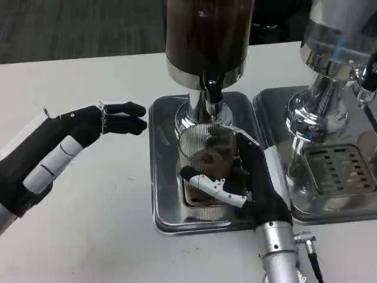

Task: Grasp the cup under the faucet to collect the drink, then remove the cup.

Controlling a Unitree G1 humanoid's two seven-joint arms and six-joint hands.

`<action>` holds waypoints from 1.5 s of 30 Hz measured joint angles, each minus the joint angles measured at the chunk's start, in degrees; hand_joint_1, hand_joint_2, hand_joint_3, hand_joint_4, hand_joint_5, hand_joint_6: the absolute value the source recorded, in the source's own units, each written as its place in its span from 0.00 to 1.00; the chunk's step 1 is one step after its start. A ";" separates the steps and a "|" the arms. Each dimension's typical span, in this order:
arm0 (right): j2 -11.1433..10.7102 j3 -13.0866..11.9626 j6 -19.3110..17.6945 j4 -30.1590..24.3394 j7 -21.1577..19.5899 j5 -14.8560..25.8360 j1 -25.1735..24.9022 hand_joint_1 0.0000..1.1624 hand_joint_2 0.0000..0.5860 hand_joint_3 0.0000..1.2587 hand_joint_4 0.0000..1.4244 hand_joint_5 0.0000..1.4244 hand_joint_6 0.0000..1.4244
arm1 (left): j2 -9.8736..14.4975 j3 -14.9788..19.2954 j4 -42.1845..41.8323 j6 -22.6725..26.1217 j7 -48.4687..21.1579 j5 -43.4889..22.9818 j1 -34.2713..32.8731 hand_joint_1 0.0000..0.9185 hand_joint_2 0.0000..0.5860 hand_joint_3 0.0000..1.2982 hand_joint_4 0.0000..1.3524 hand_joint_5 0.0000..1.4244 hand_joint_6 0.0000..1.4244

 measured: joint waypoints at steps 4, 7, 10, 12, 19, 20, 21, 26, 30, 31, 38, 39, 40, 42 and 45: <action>-0.12 0.27 -1.08 0.00 -3.34 -1.45 0.93 0.77 0.32 0.48 0.52 0.66 0.85 | 0.00 -0.04 0.07 0.00 0.00 0.00 0.00 0.00 0.32 0.28 0.27 0.24 0.19; -0.34 0.28 -1.65 0.00 -4.48 -1.96 1.38 0.77 0.32 0.49 0.54 0.69 0.88 | 0.00 -0.07 0.08 0.00 0.00 0.00 0.00 0.00 0.33 0.28 0.27 0.24 0.19; -0.53 0.27 -2.26 -0.10 -6.30 -2.48 2.11 0.77 0.31 0.52 0.56 0.71 0.90 | 0.00 -0.21 0.13 0.00 0.00 0.03 0.00 0.00 0.33 0.28 0.28 0.24 0.19; -0.68 0.22 -2.42 -0.63 -7.18 -2.66 2.74 0.78 0.30 0.53 0.56 0.72 0.91 | 0.00 -0.39 0.23 0.00 0.00 0.06 -0.01 0.00 0.33 0.28 0.28 0.24 0.19; -0.84 -0.22 -2.52 -2.44 -9.53 -3.58 4.94 0.83 0.17 0.57 0.59 0.75 0.95 | -0.01 -0.97 0.99 0.00 -0.05 1.35 -0.75 0.00 0.33 0.28 0.28 0.24 0.19; -0.84 -0.25 -2.52 -2.64 -9.66 -3.64 5.13 0.83 0.17 0.57 0.59 0.75 0.96 | -0.01 -0.98 1.02 0.00 -0.06 1.40 -0.82 0.00 0.33 0.28 0.28 0.24 0.19; -0.88 -0.31 -2.52 -2.98 -9.82 -3.74 5.43 0.83 0.17 0.57 0.59 0.75 0.96 | -0.01 -1.03 1.08 0.00 -0.07 1.44 -0.91 0.00 0.33 0.28 0.28 0.24 0.19; -1.34 -0.64 -2.52 -5.14 -10.80 -4.21 7.26 0.84 0.16 0.58 0.59 0.75 0.96 | -0.02 -1.65 1.38 0.00 -0.30 1.68 -1.03 0.00 0.33 0.28 0.28 0.25 0.19; -2.08 -0.88 -2.61 -9.09 -11.19 -4.83 9.08 0.85 0.14 0.60 0.60 0.75 0.95 | -0.04 -2.28 1.45 0.00 -0.46 1.80 -1.05 0.00 0.34 0.28 0.27 0.25 0.19; -2.22 -0.91 -2.64 -10.13 -11.26 -4.97 9.46 0.86 0.13 0.61 0.61 0.75 0.95 | -0.05 -2.35 1.46 0.00 -0.47 1.81 -1.08 0.00 0.34 0.28 0.27 0.24 0.19; -2.67 -1.13 -2.66 -17.01 -10.62 -5.14 12.30 0.89 0.13 0.63 0.62 0.75 0.94 | -0.22 -3.23 1.49 0.00 -0.79 1.88 -1.22 0.00 0.33 0.28 0.26 0.24 0.20; -2.73 -1.17 -2.66 -17.96 -10.32 -5.07 12.83 0.89 0.13 0.63 0.62 0.75 0.94 | -0.22 -3.37 1.52 0.00 -0.80 1.88 -1.23 0.00 0.33 0.28 0.26 0.24 0.20; -2.74 -1.19 -2.64 -18.27 -10.12 -5.00 13.04 0.90 0.14 0.63 0.63 0.75 0.94 | -0.23 -3.45 1.53 0.00 -0.81 1.88 -1.24 0.00 0.33 0.28 0.26 0.24 0.20; -2.79 -1.36 -2.27 -19.82 -9.17 -4.59 14.22 0.90 0.14 0.64 0.63 0.75 0.94 | -0.25 -3.65 1.60 0.00 -0.82 1.88 -1.32 0.00 0.33 0.27 0.26 0.24 0.20; -2.92 -1.68 -1.29 -21.79 -7.77 -4.23 15.89 0.90 0.14 0.65 0.64 0.76 0.94 | -0.26 -3.81 1.71 -0.01 -0.82 1.88 -1.66 0.00 0.33 0.27 0.26 0.23 0.20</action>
